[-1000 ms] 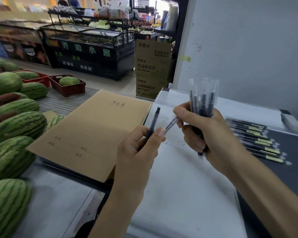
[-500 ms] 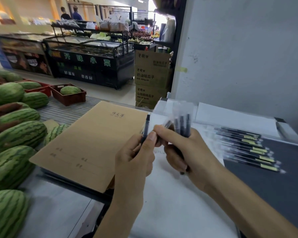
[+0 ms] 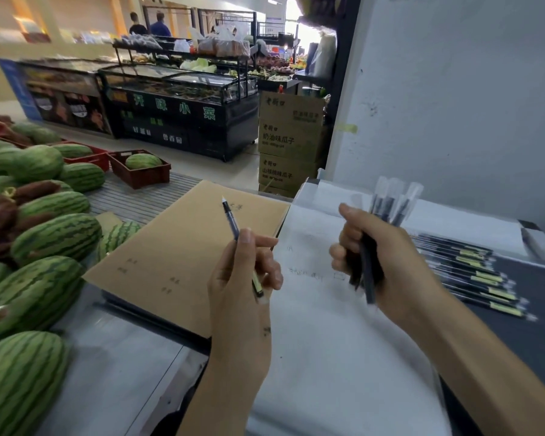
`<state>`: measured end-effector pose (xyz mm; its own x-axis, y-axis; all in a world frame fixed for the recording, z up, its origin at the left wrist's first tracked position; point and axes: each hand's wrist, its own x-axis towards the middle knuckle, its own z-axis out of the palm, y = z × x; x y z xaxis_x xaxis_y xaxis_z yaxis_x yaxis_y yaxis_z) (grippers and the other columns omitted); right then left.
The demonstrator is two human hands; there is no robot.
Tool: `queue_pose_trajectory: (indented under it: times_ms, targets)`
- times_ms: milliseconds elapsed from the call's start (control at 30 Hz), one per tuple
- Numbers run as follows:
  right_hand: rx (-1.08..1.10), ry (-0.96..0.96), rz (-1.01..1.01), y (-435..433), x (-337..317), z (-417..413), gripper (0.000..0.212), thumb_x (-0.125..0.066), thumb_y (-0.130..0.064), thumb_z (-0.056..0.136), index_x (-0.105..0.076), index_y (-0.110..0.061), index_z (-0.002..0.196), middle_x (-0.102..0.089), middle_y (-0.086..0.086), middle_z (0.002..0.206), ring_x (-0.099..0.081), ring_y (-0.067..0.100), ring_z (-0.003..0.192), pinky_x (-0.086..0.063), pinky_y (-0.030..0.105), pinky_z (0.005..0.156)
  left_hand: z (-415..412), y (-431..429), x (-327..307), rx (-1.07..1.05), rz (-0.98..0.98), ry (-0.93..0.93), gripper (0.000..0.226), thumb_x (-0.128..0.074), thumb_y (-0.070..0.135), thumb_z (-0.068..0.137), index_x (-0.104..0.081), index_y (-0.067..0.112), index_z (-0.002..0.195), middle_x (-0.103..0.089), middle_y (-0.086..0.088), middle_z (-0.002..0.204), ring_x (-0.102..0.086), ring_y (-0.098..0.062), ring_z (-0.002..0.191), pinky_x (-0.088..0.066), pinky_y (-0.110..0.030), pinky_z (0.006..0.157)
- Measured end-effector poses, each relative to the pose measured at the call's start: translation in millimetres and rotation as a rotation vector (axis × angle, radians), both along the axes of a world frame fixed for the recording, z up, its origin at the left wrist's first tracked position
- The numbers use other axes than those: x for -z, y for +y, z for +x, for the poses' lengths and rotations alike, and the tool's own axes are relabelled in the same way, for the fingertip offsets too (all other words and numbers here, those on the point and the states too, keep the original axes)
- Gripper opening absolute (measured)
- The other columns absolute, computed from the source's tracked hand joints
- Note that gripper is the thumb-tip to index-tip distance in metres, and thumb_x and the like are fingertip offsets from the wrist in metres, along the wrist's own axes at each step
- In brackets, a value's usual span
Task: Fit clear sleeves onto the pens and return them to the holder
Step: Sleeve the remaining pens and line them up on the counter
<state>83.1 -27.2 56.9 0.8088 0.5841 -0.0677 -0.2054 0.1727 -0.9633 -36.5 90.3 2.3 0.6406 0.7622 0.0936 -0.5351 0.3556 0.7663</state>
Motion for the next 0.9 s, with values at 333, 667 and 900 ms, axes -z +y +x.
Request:
queue_pose_trajectory:
  times_ms: [333,667,900]
  targets:
    - [-0.05,-0.426,-0.643,21.8,8.4,-4.5,0.05,-0.083,-0.053,0.082,-0.054,-0.016,0.066,-0.046,0.001,0.045,-0.035,0.016,0.034,-0.031,0.02,0.038,-3.7,1.0,-0.2,0.019,0.017,-0.042,0.025,-0.061,0.038,0.099,-0.07,0.018,0.089,-0.028,0.0,0.062,-0.024,-0.011,0.048,-0.022,-0.027,0.045]
    - [-0.159,-0.574,-0.905,37.0,16.8,-3.8,0.044,-0.091,-0.039,0.067,-0.053,-0.018,0.069,-0.043,-0.004,0.043,-0.038,0.012,0.034,-0.029,0.019,0.039,-4.0,0.1,-3.9,0.033,-0.013,-0.067,0.025,-0.06,0.035,0.099,-0.071,0.017,0.085,-0.024,-0.002,0.06,-0.017,-0.012,0.046,-0.015,-0.031,0.045]
    - [-0.136,-0.348,-0.675,15.6,5.1,6.6,0.034,-0.09,-0.038,0.07,-0.077,-0.01,0.082,-0.052,0.015,0.054,-0.033,0.018,0.04,-0.031,0.024,0.044,-5.6,1.2,-1.9,0.064,0.04,-0.046,0.026,-0.069,0.041,0.095,-0.073,0.016,0.088,-0.026,0.0,0.06,-0.02,-0.01,0.047,-0.016,-0.03,0.045]
